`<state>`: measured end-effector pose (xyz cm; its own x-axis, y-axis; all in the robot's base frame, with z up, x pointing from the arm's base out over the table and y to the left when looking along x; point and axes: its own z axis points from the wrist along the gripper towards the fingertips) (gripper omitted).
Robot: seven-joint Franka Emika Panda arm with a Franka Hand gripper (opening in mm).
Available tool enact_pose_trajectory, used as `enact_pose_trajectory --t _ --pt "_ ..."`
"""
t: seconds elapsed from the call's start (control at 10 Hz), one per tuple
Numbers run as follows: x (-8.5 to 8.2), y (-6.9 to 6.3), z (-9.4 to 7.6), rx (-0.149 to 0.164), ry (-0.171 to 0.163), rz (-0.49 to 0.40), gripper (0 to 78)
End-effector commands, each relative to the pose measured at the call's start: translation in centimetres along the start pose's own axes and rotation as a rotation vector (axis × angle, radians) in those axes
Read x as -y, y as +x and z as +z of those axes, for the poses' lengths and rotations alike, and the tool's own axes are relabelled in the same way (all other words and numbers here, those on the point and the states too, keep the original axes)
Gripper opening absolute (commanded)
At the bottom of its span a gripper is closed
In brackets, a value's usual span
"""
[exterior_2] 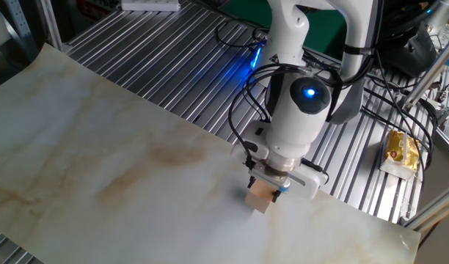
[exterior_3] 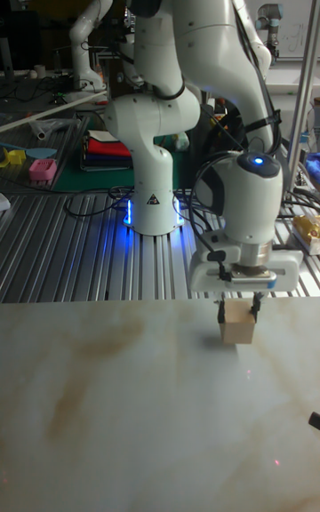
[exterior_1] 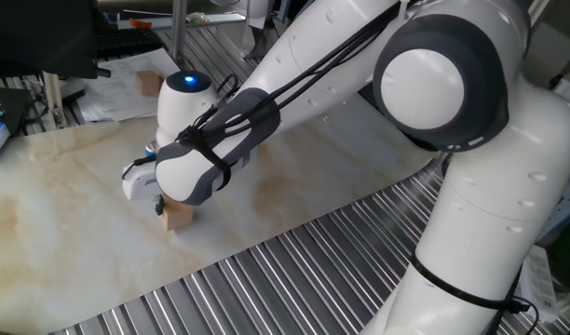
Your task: Pick up the small block on the left and move it to the right
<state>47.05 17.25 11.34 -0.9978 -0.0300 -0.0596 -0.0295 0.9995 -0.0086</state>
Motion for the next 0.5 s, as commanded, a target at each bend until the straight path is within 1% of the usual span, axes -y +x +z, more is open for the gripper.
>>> enact_pose_trajectory --t 0.1,0.5 --pt "-0.08 -0.16 0.1 0.004 0.001 0.002 1.3" --pt "-0.13 -0.21 0.43 0.006 0.0 0.007 1.3"
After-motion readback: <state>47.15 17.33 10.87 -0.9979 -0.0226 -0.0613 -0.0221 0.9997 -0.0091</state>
